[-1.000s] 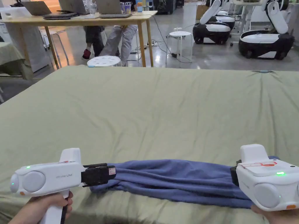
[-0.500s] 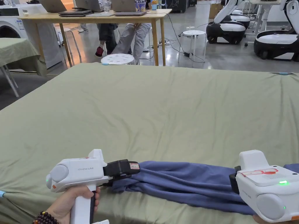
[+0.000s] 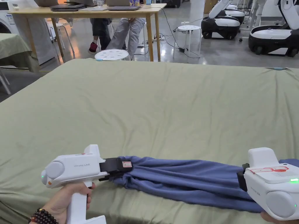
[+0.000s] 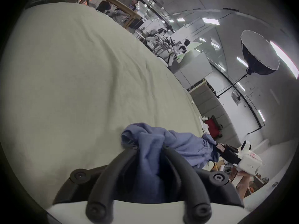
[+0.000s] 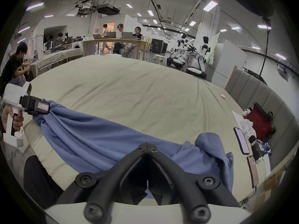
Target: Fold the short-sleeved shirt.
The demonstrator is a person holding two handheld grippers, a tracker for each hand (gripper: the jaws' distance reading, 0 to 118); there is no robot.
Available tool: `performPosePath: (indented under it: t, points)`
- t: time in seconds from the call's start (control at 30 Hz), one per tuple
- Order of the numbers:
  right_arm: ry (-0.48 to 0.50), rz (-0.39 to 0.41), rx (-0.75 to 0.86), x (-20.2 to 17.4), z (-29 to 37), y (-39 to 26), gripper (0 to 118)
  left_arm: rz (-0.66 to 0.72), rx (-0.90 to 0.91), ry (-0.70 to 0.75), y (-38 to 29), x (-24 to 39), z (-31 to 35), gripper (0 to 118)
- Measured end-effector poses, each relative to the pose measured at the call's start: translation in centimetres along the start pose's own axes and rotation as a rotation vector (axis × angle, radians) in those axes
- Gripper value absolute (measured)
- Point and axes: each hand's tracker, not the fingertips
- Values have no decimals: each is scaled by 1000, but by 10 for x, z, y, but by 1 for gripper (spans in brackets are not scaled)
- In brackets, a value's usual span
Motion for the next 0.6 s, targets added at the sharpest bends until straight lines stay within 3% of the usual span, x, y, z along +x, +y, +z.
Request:
performPosePath:
  t: [0.1, 0.33, 0.47, 0.6]
  points:
    - [-3, 3, 1, 4, 3, -3, 0, 9, 45, -4, 9, -11, 25, 14]
    - [-25, -22, 7, 18, 8, -8, 0, 23, 113, 187, 21, -45, 87, 14]
    - [-27, -30, 11, 21, 8, -7, 0, 3, 123, 135, 13, -12, 87, 14]
    - [-28, -29, 17, 22, 9, -6, 0, -1, 109, -72, 6, 34, 69, 14]
